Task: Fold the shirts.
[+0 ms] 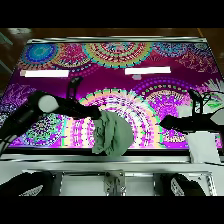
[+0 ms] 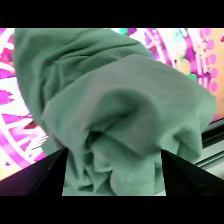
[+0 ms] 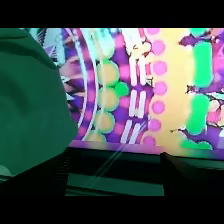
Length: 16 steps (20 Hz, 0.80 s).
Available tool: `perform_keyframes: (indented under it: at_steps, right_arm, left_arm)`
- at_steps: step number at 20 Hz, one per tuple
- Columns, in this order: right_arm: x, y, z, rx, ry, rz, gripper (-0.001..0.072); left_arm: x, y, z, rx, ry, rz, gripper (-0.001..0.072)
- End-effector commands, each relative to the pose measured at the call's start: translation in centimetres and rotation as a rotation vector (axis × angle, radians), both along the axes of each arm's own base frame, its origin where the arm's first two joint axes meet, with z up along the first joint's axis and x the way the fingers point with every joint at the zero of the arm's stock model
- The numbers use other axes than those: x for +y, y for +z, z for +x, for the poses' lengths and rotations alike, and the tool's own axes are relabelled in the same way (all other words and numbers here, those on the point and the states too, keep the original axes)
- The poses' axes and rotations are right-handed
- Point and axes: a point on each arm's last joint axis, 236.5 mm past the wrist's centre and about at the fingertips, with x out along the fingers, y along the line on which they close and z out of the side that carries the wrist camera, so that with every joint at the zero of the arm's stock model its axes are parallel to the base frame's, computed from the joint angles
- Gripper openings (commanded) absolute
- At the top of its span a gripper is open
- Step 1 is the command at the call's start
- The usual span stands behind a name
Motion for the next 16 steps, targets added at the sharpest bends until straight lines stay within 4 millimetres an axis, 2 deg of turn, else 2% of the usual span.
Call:
perform_keyframes:
  at_steps: [1, 2, 4, 6, 8, 11, 14, 16]
  right_arm:
    - [-0.9, -2.3, -0.7, 0.096, 0.007, 0.031, 0.0682]
    - [-1.1, -3.0, -0.9, 0.134, 0.014, 0.048, 0.0682]
    - [-0.5, -4.3, -1.1, 0.192, 0.038, 0.1, 0.0682]
    - [1.2, -5.1, -0.9, 0.235, 0.064, 0.195, 0.0681]
    - [2.6, -5.7, -0.1, 0.258, 0.057, 0.288, 0.0681]
    - [4.0, -6.9, 0.8, 0.292, 0.032, 0.362, 0.0682]
    - [5.6, -8.4, 0.7, 0.324, 0.078, 0.344, 0.0682]
    - [6.9, -9.3, 0.6, 0.331, 0.113, 0.327, 0.0682]
  left_arm:
    - [7.5, -0.6, -2.2, 0.153, -0.005, 0.089, 0.0708]
    - [8.6, -1.6, -3.8, 0.195, -0.012, 0.105, 0.0708]
    - [9.1, -4.3, -6.9, 0.263, -0.006, 0.099, 0.0708]
    - [7.6, -7.1, -9.8, 0.332, 0.025, 0.007, 0.0708]
    - [5.1, -9.8, -11.8, 0.392, 0.076, -0.116, 0.0707]
    - [2.4, -12.3, -12.7, 0.394, 0.127, -0.2, 0.0707]
    - [-0.2, -14.1, -12.7, 0.391, 0.152, -0.214, 0.0705]
    - [-1.2, -15.4, -12.9, 0.404, 0.156, -0.207, 0.0704]
